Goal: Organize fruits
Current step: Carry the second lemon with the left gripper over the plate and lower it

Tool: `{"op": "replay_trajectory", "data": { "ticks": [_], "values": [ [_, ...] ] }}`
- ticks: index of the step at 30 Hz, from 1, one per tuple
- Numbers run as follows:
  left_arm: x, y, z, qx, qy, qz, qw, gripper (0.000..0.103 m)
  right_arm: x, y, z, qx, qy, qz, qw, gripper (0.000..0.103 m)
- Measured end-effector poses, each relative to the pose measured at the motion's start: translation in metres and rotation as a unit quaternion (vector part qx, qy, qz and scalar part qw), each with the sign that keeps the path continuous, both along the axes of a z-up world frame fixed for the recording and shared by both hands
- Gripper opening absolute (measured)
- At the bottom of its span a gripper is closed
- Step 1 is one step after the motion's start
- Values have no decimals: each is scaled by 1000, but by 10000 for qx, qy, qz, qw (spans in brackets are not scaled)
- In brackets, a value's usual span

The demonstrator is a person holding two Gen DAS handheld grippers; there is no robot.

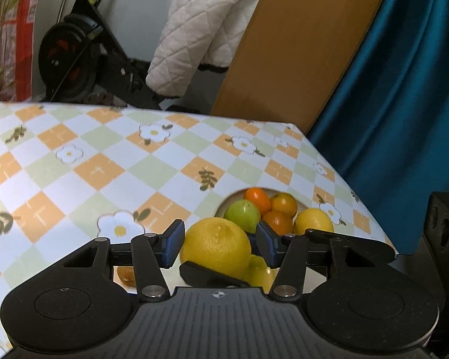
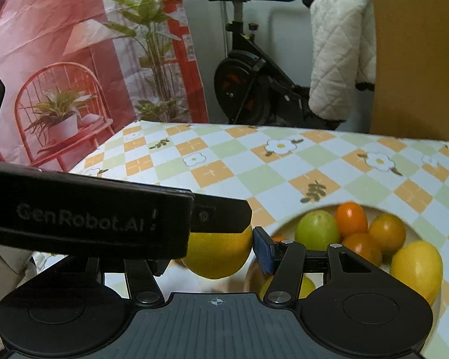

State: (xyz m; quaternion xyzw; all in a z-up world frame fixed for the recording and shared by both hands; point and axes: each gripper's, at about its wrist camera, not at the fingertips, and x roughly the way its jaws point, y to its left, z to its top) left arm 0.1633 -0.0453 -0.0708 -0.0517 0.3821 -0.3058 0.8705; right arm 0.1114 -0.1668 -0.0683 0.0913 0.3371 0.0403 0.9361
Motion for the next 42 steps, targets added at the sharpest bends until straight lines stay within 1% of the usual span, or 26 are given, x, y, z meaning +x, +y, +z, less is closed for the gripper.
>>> {"op": "replay_trajectory", "data": {
  "ticks": [3,13,23,27,32,38,42],
  "values": [
    [-1,1,-2,43,37,28,10000,55,-4,0,1,49,-44,13,10000,51],
    [-7,0,4,130,-24,62,9999,55,-10,1,6,82,-191,32,9998,51],
    [-14,-16,11,213,-147,-74,9996,55,-25,-10,11,101,-362,-82,9993,51],
    [-17,-29,12,227,-173,-215,9994,55,-34,-23,11,101,-426,-204,9988,51],
    [-19,-55,10,282,-170,-469,9984,55,-48,-47,8,133,-444,-453,9979,51],
    [-20,-88,0,425,-146,-720,9964,55,-59,-78,-4,190,-364,-792,9960,51],
    [-20,-98,-7,561,-117,-801,9951,55,-61,-91,-14,273,-283,-915,9950,51]
  ]
}}
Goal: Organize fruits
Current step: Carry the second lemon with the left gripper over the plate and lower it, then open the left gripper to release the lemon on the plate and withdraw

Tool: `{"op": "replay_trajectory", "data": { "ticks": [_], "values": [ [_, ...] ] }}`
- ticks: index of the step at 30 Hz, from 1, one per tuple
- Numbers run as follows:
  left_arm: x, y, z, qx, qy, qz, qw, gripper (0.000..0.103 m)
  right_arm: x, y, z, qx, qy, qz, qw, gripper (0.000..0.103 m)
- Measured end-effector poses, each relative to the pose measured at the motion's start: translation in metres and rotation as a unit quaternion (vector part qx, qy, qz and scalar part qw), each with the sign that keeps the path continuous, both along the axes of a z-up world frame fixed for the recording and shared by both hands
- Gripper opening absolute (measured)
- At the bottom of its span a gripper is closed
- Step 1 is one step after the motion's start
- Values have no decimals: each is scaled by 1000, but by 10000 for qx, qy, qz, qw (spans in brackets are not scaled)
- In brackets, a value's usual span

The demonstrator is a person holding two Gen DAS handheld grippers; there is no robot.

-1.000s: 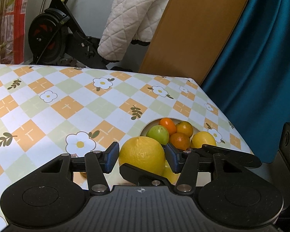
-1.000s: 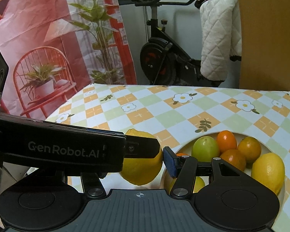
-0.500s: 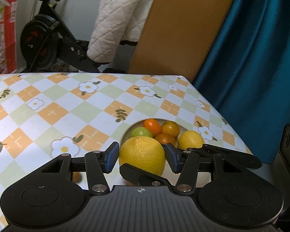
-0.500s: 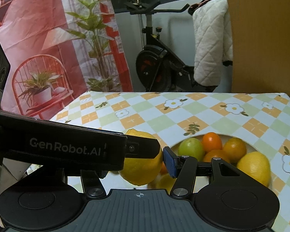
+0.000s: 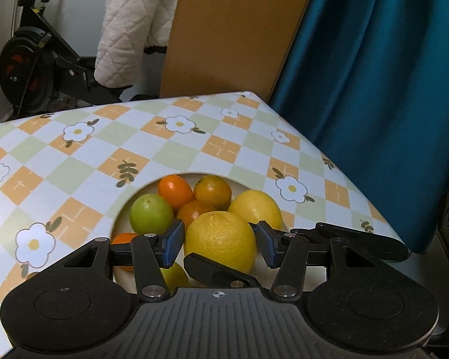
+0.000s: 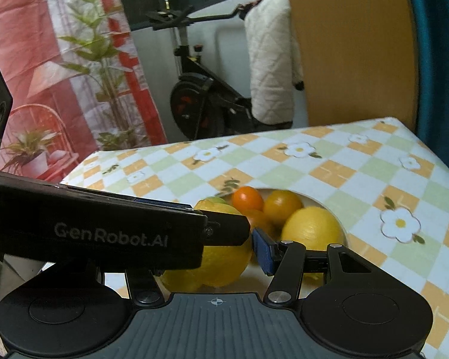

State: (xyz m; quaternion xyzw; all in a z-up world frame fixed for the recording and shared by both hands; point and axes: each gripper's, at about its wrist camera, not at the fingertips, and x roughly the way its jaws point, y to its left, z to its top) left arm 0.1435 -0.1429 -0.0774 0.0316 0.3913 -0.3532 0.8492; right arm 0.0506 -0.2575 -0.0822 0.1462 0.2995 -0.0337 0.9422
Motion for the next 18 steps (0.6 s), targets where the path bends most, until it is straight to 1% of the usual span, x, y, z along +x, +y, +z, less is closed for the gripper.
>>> {"op": "replay_trajectory", "data": {
  "ticks": [12,15,18],
  "values": [
    [3,-6,-11,262,72,-10,9996,56,5,-6,-19,181,176,-21,9997,51],
    [3,-8,-14,323,45,-37,9995,56,6,-5,-21,162,204,-41,9997,51],
    [4,-7,-15,297,40,-26,9995,56,7,-4,-23,144,221,-44,9996,51]
  ]
}}
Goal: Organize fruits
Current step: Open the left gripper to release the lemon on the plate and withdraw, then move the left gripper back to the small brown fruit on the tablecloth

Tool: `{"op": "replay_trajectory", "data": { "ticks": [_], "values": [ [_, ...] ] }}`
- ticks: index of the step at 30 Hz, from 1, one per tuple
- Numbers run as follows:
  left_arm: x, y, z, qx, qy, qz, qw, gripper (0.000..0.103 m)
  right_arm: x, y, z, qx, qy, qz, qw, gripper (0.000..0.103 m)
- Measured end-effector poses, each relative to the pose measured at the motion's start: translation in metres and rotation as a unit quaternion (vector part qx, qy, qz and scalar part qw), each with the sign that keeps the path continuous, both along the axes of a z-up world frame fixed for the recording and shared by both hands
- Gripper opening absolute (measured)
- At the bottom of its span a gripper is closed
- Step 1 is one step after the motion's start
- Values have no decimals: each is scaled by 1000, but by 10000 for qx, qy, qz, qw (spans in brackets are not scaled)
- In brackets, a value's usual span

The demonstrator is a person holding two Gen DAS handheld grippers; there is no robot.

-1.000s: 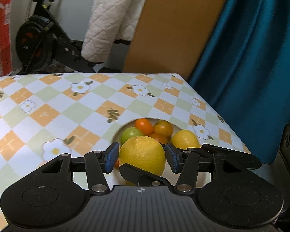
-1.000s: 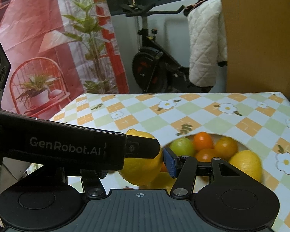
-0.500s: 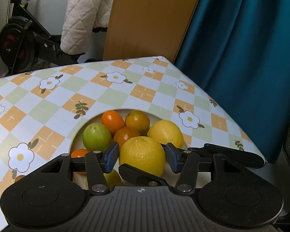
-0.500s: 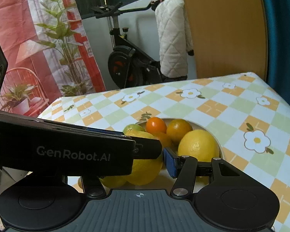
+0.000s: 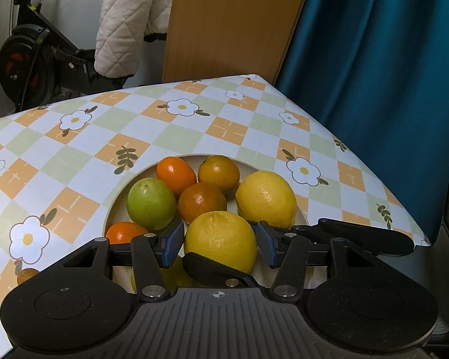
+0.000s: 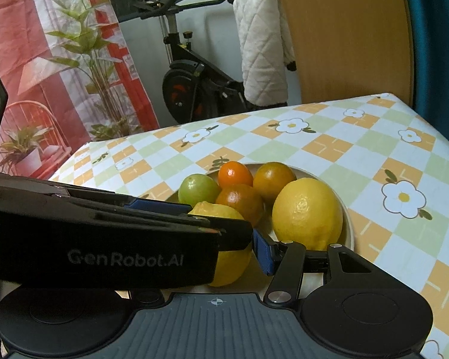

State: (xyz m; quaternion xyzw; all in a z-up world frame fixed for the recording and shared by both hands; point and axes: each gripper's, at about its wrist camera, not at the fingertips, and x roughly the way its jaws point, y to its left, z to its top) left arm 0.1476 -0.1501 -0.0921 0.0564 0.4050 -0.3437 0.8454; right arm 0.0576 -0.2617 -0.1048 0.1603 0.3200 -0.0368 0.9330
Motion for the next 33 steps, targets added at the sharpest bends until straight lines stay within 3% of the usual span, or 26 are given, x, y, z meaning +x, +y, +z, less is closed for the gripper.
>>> {"op": "replay_trajectory", "data": {
  "ticks": [11,20,33],
  "values": [
    [2,4,-2,-115,89,72,9999,57,4,4,1,-143,100,29,9998,52],
    [-3,17,11,-221,-66,248,9994,57,-2,5,12,-230,-38,-40,9997,53],
    [-6,77,31,-398,-393,837,9949,57,-13,26,33,-526,-367,71,9979,55]
  ]
}}
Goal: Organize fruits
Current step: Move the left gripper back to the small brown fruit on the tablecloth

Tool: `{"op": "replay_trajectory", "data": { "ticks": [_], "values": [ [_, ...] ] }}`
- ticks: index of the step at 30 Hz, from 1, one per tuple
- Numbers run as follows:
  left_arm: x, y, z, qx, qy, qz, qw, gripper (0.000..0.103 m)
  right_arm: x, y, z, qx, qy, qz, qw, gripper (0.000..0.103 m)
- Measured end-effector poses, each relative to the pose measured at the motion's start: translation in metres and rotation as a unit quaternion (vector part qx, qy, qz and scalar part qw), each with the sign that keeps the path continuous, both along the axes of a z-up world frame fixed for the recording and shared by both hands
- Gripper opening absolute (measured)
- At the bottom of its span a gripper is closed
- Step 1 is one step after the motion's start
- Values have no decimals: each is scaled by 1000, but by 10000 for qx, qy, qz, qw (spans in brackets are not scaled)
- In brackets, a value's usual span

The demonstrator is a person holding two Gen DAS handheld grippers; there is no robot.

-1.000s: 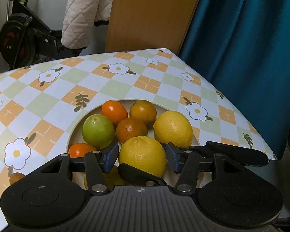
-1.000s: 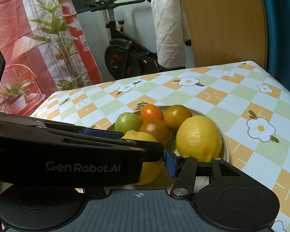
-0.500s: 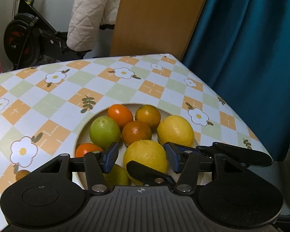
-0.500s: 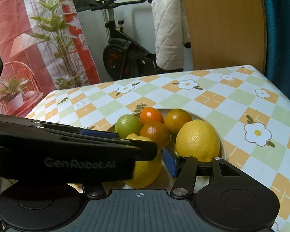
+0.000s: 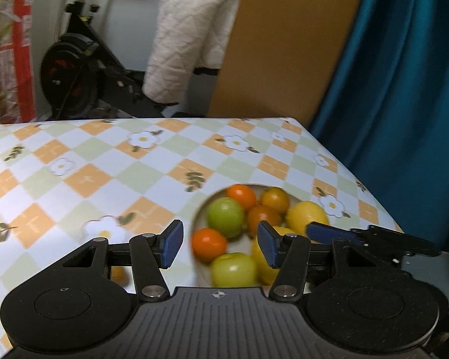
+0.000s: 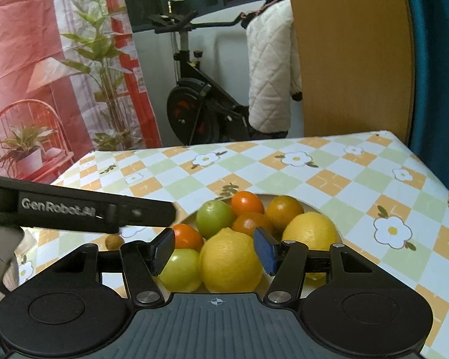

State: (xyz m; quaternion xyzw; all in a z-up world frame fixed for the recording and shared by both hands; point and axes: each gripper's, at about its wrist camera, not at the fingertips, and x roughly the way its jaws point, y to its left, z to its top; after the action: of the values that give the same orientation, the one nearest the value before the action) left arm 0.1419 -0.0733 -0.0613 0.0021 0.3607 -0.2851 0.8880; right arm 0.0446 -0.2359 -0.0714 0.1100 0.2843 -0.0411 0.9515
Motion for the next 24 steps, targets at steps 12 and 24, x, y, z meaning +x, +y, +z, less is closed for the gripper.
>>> {"op": "replay_trajectory", "data": {
  "ticks": [12,24],
  "values": [
    [-1,55,1,-14,-74,374,9993,57,2,20,5,-146,-7,203,9997,54],
    [3,91,-7,-77,9,645,9979,57,14,61,0,-305,187,969,9946,44]
  ]
}}
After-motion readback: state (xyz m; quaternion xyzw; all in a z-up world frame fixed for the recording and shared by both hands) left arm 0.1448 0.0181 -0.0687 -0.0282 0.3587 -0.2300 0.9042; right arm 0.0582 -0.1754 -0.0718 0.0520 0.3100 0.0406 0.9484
